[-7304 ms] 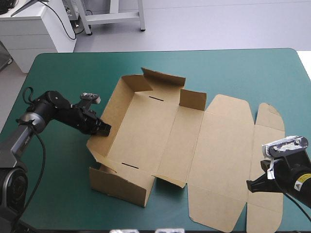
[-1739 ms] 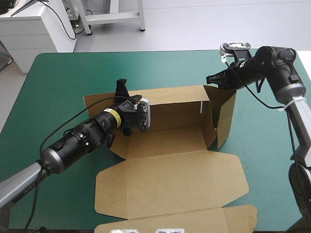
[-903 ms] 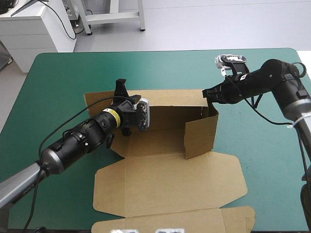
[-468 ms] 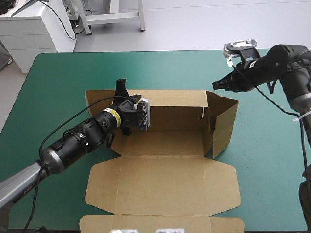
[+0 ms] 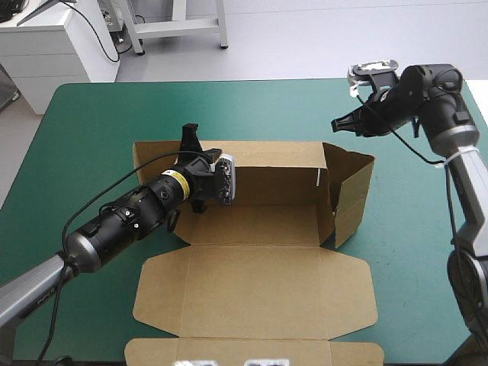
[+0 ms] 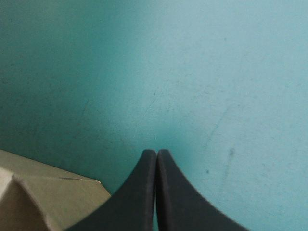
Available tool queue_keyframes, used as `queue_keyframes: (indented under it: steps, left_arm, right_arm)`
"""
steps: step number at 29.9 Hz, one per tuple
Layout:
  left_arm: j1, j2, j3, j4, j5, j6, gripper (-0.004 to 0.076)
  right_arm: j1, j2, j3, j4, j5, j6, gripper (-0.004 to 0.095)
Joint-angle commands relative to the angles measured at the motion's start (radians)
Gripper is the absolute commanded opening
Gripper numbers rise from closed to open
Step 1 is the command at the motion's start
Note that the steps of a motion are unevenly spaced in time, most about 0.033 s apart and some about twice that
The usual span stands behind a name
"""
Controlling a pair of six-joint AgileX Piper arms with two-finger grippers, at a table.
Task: Fold the box
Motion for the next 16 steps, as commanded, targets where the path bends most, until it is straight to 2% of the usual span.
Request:
queue_keyframes:
  steps: [1, 6, 16]
  left_arm:
    - [-0.001, -0.017, -0.016, -0.007, 0.048, -0.019, -0.0008]
    - [-0.001, -0.017, -0.016, -0.007, 0.048, -0.019, -0.0008]
    - [-0.001, -0.017, -0.016, -0.007, 0.048, -0.021, -0.0008]
  right_arm:
    - [0.001, 0.017, -0.028, 0.049, -0.03, 0.001, -0.0019]
    - [0.001, 0.059, -0.028, 0.082, 0.058, -0.016, -0.002]
    - [0.001, 0.028, 0.015, 0.214, 0.058, -0.041, -0.002]
